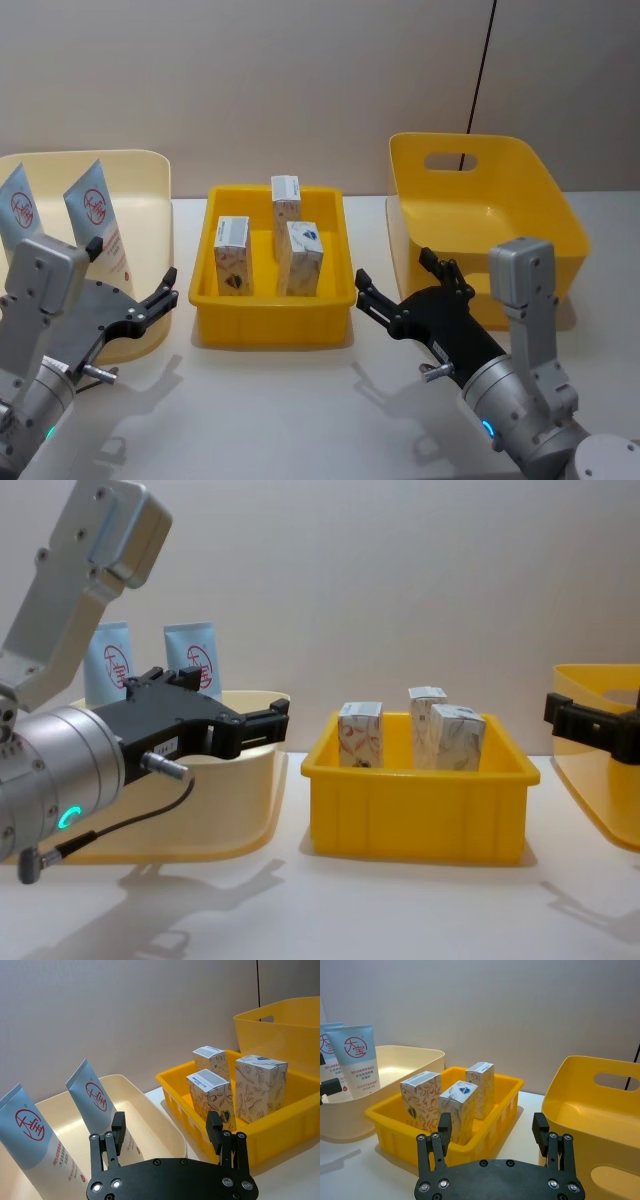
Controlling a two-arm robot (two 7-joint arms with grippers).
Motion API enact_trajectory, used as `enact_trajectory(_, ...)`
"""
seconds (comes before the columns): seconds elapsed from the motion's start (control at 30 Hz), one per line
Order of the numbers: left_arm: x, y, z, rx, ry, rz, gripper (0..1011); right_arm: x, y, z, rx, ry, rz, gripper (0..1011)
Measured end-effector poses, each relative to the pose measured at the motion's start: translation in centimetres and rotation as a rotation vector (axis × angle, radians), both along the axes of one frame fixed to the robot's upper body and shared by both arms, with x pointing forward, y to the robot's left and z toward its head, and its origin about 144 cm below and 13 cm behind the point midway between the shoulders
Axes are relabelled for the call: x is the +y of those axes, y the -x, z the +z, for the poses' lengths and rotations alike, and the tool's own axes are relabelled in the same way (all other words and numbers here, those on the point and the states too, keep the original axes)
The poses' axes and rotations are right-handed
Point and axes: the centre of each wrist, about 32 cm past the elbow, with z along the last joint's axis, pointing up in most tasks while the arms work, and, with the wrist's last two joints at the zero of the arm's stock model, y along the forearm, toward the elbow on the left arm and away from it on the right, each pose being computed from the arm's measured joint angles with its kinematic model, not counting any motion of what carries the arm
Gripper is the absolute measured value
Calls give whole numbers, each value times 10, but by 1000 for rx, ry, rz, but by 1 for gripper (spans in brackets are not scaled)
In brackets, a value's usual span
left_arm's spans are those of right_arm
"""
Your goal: Bimanual collaborative sorting of washing and personal care products
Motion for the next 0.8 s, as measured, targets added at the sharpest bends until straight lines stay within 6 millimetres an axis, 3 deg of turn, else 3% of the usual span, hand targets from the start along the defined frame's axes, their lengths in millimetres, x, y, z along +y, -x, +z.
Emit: enact_trajectory(0.8, 0, 0, 0, 0, 0, 0, 1003, 0, 0, 0, 0, 0, 0, 1001)
